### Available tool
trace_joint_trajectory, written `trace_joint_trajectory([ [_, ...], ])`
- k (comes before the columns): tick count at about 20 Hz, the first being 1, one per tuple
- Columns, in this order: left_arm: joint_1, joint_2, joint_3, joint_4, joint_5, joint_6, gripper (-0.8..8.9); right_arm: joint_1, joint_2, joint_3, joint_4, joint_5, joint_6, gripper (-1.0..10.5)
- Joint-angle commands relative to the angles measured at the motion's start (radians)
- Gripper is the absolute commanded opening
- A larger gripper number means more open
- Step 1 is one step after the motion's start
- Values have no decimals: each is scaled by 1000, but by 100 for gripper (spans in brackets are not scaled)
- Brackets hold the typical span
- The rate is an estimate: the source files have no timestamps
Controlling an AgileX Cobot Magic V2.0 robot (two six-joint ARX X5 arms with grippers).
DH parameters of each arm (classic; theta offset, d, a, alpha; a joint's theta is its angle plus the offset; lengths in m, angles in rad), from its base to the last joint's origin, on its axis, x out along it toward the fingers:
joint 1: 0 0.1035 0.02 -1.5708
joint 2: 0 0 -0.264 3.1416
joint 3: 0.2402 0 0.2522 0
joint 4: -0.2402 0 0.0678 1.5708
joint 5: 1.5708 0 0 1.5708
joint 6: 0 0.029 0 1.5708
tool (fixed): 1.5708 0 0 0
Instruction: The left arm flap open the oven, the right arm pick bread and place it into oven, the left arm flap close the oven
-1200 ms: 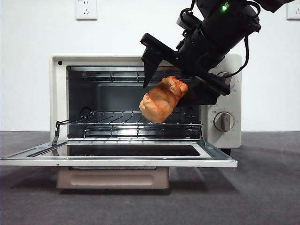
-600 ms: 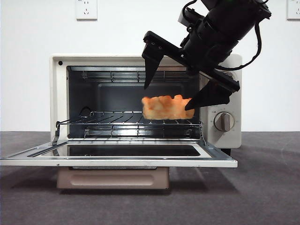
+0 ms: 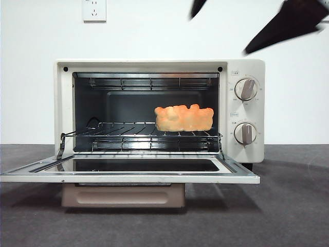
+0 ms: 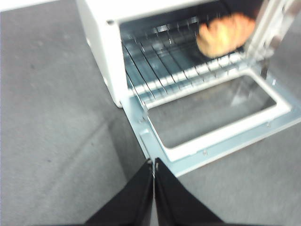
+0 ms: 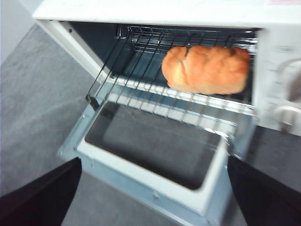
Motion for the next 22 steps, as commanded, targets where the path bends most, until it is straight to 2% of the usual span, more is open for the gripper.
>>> trace_joint_trajectory([
  [1, 0, 59, -32, 43, 70, 15, 10, 6, -121, 7, -88, -14, -69, 494],
  [2, 13, 88, -49, 69, 112, 13, 10, 6, -179, 7, -126, -14, -76, 494],
  [5, 108, 192, -77, 136, 148, 23, 10, 6, -326, 7, -212, -12, -74, 494],
  [6, 162, 227, -81, 159, 211, 23, 10, 6, -370, 7, -235, -10, -74, 494],
  [10, 428, 380, -134, 283, 603, -19, 10, 5, -502, 8, -341, -9, -62, 493],
  [11, 476, 413, -148, 311, 647, -29, 10, 5, -523, 8, -375, -7, -62, 493],
  [16, 665, 512, -280, 493, 788, -167, 10, 5, -587, 8, -525, -10, -55, 493],
  [21, 709, 521, -444, 575, 795, -264, 10, 5, -598, 8, -545, -10, -58, 493],
  [22, 708, 523, -476, 607, 823, -278, 10, 5, -598, 8, -542, -9, -61, 493],
])
